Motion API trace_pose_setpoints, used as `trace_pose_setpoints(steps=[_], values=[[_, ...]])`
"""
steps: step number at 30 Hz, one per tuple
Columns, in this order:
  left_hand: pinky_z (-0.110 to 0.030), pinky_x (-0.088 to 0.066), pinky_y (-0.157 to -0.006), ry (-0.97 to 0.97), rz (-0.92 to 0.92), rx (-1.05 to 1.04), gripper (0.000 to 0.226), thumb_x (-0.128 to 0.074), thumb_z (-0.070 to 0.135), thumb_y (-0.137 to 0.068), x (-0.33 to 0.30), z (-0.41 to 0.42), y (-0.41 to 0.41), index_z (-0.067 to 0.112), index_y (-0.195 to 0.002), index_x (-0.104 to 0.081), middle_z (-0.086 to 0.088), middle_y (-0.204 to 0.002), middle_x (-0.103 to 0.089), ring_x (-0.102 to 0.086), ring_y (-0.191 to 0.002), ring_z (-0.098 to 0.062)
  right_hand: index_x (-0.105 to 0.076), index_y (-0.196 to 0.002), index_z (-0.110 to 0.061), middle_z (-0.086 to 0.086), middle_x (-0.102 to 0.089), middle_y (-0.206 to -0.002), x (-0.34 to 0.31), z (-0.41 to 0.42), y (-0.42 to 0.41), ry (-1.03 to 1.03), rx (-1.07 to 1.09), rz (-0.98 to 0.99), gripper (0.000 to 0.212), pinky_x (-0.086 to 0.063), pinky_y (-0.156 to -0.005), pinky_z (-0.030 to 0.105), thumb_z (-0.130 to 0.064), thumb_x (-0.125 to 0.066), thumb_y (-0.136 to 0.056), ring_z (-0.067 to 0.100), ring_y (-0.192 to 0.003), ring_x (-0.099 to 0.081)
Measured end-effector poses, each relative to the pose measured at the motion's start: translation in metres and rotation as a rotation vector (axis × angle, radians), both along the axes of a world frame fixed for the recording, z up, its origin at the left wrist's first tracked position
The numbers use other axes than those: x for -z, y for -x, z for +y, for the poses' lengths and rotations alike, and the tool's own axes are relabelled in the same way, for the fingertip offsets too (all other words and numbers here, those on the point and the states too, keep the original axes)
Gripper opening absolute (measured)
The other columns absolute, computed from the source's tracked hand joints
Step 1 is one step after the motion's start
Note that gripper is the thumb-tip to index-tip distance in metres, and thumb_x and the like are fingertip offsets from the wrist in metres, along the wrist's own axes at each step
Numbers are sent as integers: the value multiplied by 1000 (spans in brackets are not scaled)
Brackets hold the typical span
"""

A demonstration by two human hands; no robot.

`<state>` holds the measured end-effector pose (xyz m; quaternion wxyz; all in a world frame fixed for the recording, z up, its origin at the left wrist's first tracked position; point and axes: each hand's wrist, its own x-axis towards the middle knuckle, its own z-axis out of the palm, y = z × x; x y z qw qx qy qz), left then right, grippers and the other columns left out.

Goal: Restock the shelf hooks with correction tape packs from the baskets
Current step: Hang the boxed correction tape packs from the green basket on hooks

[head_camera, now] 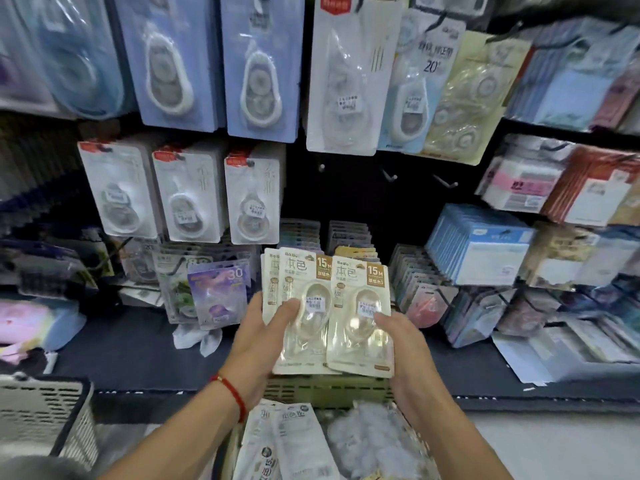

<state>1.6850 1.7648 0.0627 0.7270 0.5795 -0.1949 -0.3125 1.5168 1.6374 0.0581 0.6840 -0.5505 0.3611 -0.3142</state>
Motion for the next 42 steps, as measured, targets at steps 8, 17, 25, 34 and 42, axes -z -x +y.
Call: trace_pose_setpoints(steps=[8,17,25,34,42], values=[[-32,-56,-88,36,-406,-57,23,-67,36,-100,-66,2,-65,50,-117,-63,22,-115,-75,-72,-107,-3,-61,-113,-50,-12,-76,-121,-62,-16,-41,391,-80,-41,28,-61,-94,48,-52,-75,-89,13,-110,-75],[-38,-57,-91,160,-359,-248,28,-69,37,-98,-66,21,-99,37,-125,-63,14,-118,-77,-74,-108,-9,-64,-119,-42,-5,-77,-120,-88,-21,-96,496,-39,-142,27,-65,-85,40,-45,-73,-94,16,-108,-76],[-49,-59,-92,182,-351,-234,21,-64,29,-102,-65,33,-103,34,-123,-64,7,-116,-78,-76,-105,-15,-65,-122,-43,-19,-77,-112,-70,-19,-112,576,177,-95,41,-62,-84,33,-64,-70,-87,4,-102,-75],[-59,-55,-101,280,-287,-203,43,-69,45,-86,-70,17,-89,38,-128,-64,8,-124,-76,-73,-116,-21,-41,-160,-23,8,-67,-139,-69,-116,-200,684,173,355,62,-41,-90,30,-48,-57,-105,34,-128,-61],[-54,-56,-100,244,-294,-183,44,-70,58,-77,-62,3,-82,46,-119,-67,10,-120,-77,-74,-112,-15,-69,-123,-35,-7,-73,-100,-68,-82,-158,609,-32,175,33,-60,-83,40,-54,-54,-102,18,-96,-72]])
